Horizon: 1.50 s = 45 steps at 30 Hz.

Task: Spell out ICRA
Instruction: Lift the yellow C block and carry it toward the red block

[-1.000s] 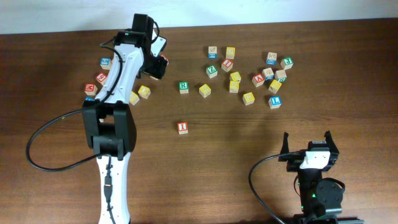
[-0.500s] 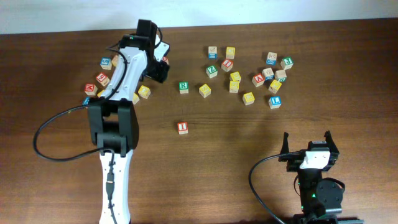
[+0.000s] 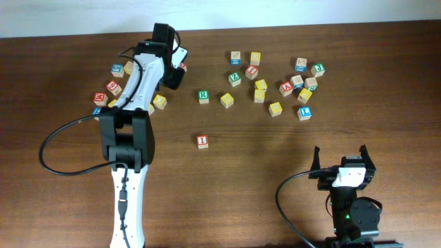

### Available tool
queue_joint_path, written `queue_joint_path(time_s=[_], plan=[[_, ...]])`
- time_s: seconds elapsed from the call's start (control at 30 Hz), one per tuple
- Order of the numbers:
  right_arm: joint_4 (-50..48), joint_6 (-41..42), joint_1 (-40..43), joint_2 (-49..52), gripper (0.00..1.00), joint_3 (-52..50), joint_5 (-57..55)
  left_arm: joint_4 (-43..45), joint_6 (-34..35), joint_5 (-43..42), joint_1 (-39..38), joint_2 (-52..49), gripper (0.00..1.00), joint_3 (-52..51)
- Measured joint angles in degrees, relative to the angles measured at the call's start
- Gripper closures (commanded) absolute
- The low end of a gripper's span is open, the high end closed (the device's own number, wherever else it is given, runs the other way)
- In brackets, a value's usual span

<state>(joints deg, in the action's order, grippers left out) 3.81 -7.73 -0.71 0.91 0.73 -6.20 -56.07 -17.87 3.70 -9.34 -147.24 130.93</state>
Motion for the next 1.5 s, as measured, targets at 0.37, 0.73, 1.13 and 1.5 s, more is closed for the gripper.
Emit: queue_joint_path(time_s=[0.37,0.73,1.13,1.5], plan=[[0.00,0.02,0.00,0.00,0.02,0.00,0.00,-2.67,3.13,0.02,0.00,0.00,0.70,0.31],[0.00,0.00,0.00,0.00,0.02,0.00,0.00,-7.93,6.21,-0.02,0.00,0.00,0.37,6.67],[0.00,0.02,0.00,0.00,0.02,0.00,0.00,-6.84,6.58,-2.40,0.00,-3.28,0.48,6.86],[0.00,0.02,0.00,0.00,0.02,0.00,0.00,-6.29,6.78,-0.24,-0.04,-3.30,0.69,6.86]])
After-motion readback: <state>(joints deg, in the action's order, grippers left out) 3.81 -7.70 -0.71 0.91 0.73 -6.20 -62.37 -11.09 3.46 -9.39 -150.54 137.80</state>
